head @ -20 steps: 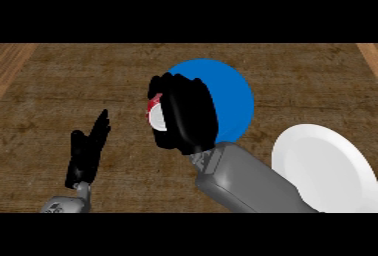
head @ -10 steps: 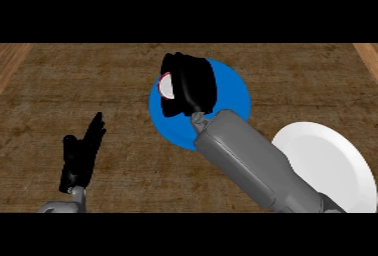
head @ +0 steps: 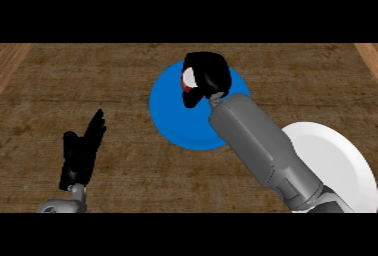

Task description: Pick the can from the plate and place it in the plate

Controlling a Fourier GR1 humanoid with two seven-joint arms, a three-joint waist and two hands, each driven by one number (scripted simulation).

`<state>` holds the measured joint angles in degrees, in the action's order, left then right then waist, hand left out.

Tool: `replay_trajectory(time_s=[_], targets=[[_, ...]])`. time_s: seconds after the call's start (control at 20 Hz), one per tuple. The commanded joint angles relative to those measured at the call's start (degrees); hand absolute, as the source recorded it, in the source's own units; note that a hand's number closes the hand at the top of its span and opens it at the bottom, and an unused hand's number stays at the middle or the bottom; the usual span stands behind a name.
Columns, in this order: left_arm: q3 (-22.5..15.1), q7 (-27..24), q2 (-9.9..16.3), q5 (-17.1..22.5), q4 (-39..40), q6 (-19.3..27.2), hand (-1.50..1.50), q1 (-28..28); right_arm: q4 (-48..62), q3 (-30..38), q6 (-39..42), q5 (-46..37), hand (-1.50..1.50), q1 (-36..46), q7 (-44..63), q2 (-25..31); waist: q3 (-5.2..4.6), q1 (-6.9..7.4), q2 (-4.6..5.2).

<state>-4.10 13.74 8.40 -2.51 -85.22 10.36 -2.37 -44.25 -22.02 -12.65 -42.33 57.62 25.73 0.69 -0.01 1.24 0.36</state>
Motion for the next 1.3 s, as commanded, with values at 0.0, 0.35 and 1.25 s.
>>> replay_trajectory(time_s=[0.0, 0.35, 1.25], targets=[[0.01, -0.04, -0.82, -0.16, 1.45, -0.10, 0.00, -1.89, 7.83, 3.72, 3.43, 4.55, 1.50, 2.53, -4.63, -0.66, 0.00, 0.22, 0.13], [-0.92, 2.53, -1.93, -2.32, 0.55, 1.83, 0.00, -2.36, 17.57, 5.51, 11.36, 6.26, -1.50, 3.63, -12.99, -0.66, 0.02, 0.14, 0.15], [1.91, 0.32, 0.30, 0.05, -0.30, -1.74, 0.00, 0.41, 5.21, 28.06, 17.52, 32.18, -1.50, -3.99, -36.20, 3.98, 0.03, -0.83, -0.30]])
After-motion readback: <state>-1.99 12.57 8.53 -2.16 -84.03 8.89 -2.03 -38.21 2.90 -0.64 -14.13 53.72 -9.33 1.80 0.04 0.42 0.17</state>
